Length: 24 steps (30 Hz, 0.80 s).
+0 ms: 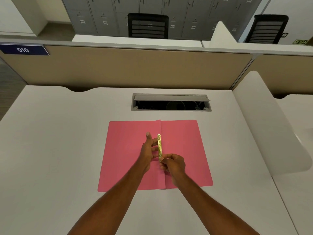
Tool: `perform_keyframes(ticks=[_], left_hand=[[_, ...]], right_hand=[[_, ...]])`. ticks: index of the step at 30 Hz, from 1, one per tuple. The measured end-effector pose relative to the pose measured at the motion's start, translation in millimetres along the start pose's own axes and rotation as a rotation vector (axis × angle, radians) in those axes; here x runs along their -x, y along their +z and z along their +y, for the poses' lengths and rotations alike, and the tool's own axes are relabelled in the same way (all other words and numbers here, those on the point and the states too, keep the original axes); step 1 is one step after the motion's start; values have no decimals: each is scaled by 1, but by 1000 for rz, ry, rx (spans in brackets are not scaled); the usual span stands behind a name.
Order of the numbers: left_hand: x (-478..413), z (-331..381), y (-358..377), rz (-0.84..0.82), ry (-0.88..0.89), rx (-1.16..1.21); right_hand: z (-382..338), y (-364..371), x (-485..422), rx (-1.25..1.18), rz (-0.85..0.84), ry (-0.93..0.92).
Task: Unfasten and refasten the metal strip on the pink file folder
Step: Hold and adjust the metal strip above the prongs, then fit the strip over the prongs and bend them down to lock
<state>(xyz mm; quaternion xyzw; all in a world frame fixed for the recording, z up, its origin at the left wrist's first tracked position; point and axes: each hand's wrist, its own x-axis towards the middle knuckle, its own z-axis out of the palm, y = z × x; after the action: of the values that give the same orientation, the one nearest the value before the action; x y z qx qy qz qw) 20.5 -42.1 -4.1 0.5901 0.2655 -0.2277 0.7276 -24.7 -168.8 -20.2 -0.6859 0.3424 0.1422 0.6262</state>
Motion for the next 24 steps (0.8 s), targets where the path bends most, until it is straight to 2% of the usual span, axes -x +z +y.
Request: perform_keyframes(ticks=[3,5,7,11,14,17,24], left_hand=[[-3,-5,-1,197,68,-27],[-2,-8,-4,326,169,-190],[2,-10,-10,355,269,-396],[0,-17,-20,215,384,-773],[-2,-21,-20,92,421,-944],[-4,-26,-19,1,420,-1042],[-8,-30,-18,-5,443,-1106]], right_hand=[[1,2,-4,7,20,8],[1,2,-6,9,34,17],[1,4,-8,24,45,11],[2,8,-8,72,70,-11],[1,10,-8,98,50,-19],[-1,10,-9,121,30,-15],[-6,10,-11,287,45,-89]])
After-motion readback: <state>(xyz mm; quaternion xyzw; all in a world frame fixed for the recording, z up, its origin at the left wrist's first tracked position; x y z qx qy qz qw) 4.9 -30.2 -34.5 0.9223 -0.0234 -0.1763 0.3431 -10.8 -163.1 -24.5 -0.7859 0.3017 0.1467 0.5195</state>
